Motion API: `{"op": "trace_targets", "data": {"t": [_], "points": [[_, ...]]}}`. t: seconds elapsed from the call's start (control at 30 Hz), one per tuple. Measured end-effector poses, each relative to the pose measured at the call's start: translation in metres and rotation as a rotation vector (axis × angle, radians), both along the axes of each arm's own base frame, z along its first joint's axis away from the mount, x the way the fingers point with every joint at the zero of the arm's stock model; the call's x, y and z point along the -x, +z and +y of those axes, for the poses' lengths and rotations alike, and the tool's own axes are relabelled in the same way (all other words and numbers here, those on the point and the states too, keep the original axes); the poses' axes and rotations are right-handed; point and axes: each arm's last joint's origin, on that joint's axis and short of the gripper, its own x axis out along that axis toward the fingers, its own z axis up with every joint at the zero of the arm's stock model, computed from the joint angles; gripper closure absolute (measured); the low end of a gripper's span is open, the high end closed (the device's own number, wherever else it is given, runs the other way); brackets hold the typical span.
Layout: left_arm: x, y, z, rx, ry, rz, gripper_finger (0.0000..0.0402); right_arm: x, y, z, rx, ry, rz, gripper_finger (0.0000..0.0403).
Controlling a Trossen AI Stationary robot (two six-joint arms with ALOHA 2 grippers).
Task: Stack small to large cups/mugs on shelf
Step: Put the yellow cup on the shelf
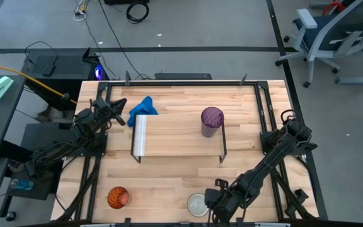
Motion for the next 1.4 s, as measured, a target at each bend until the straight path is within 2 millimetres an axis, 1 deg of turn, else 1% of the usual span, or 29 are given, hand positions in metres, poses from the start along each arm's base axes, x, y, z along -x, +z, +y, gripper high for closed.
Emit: {"op": "trace_targets", "data": {"t": [0.17, 0.27, 0.4, 0.47, 0.57, 0.7, 0.83, 1.03, 1.13, 1.27, 1.33, 1.4], "points": [[0.0, 0.0, 0.0, 0.001, -0.012, 0.002, 0.0363, 0.009, 0.018, -0.009, 0.023, -0.035, -0.015, 0.0373], [0.0, 0.0, 0.0, 0.001, -0.012, 0.002, 0.0367, 0.013, 0.034, -0.018, 0.044, -0.028, -0.067, 0.0373], [0.0, 0.0, 0.0, 0.001, -0.012, 0.002, 0.0369, 0.01, 0.053, -0.035, 0.068, 0.024, -0.142, 0.0373], [0.0, 0.0, 0.0, 0.001, -0.012, 0.002, 0.0366, 0.005, 0.056, -0.044, 0.086, 0.05, -0.159, 0.0372], [0.0, 0.0, 0.0, 0.0, -0.012, 0.002, 0.0363, -0.005, 0.055, -0.056, 0.095, 0.114, -0.154, 0.0361], [0.0, 0.0, 0.0, -0.004, -0.012, 0.006, 0.0362, -0.013, 0.053, -0.066, 0.105, 0.216, -0.149, 0.0331], [0.0, 0.0, 0.0, -0.004, -0.012, 0.007, 0.0366, -0.015, 0.059, -0.073, 0.125, 0.275, -0.186, 0.0299], [0.0, 0.0, 0.0, -0.005, -0.012, 0.006, 0.0362, -0.027, 0.079, -0.074, 0.116, 0.366, -0.252, 0.0264], [0.0, 0.0, 0.0, -0.006, -0.011, 0.006, 0.0359, -0.035, 0.077, -0.075, 0.158, 0.402, -0.184, 0.0258], [0.0, 0.0, 0.0, -0.006, -0.012, 0.007, 0.036, -0.048, 0.065, -0.073, 0.213, 0.436, -0.068, 0.0259], [0.0, 0.0, 0.0, -0.005, -0.012, 0.009, 0.0362, -0.056, 0.062, -0.067, 0.216, 0.476, -0.064, 0.0261], [0.0, 0.0, 0.0, -0.011, -0.012, 0.014, 0.0362, -0.061, 0.062, -0.06, 0.203, 0.521, -0.079, 0.0263]]}}
